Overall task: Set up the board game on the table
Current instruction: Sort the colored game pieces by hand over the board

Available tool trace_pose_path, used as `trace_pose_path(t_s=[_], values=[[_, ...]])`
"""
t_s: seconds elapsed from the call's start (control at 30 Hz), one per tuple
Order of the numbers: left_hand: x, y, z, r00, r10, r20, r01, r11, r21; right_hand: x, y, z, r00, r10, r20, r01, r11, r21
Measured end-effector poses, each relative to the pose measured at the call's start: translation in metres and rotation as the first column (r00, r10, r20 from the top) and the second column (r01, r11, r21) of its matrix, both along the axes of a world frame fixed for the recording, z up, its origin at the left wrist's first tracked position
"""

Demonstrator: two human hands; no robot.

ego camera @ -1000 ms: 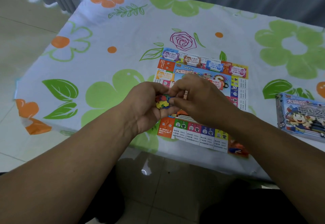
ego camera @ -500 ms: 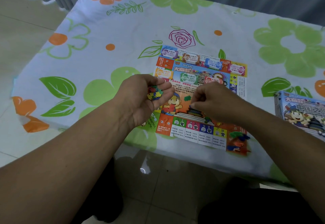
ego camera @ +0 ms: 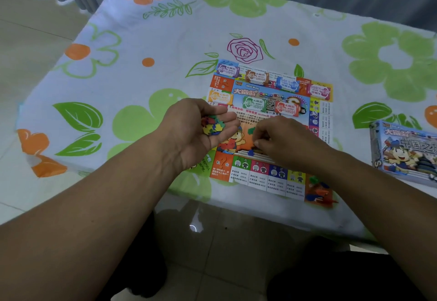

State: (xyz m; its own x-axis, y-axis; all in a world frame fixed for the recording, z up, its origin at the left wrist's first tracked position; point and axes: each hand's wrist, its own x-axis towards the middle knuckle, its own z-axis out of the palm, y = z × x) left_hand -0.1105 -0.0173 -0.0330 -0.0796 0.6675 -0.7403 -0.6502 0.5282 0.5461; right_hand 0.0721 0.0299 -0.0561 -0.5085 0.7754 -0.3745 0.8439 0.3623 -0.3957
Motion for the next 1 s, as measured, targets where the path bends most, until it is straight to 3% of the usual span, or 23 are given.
trace_pose_path(t_s=[0.13,0.27,0.4,0.6,0.73,1.0], values=[[0.002,-0.002,0.000,0.998,-0.066,0.008,0.066,0.998,-0.011,-0.004,-0.002,0.008,0.968,-0.057,-0.243,0.098,0.982,0.161],[0.004,-0.004,-0.001,0.992,-0.115,0.043,0.115,0.993,0.003,-0.011,-0.006,0.015,0.901,0.031,-0.433,0.044,0.986,0.161],[0.007,-0.003,-0.001,0.986,-0.158,0.058,0.157,0.987,0.017,-0.012,-0.007,0.008,0.891,0.134,-0.433,-0.075,0.986,0.151],[0.010,-0.003,-0.005,0.984,-0.167,0.062,0.167,0.986,0.004,-0.012,-0.007,0.007,0.885,0.179,-0.430,-0.108,0.977,0.185],[0.010,-0.003,-0.005,0.982,-0.170,0.084,0.170,0.985,0.003,-0.013,-0.007,0.005,0.895,0.155,-0.419,-0.088,0.981,0.175],[0.006,-0.006,-0.004,0.983,-0.168,0.076,0.169,0.986,-0.003,-0.018,-0.002,0.009,0.880,0.024,-0.475,-0.029,1.000,-0.002]])
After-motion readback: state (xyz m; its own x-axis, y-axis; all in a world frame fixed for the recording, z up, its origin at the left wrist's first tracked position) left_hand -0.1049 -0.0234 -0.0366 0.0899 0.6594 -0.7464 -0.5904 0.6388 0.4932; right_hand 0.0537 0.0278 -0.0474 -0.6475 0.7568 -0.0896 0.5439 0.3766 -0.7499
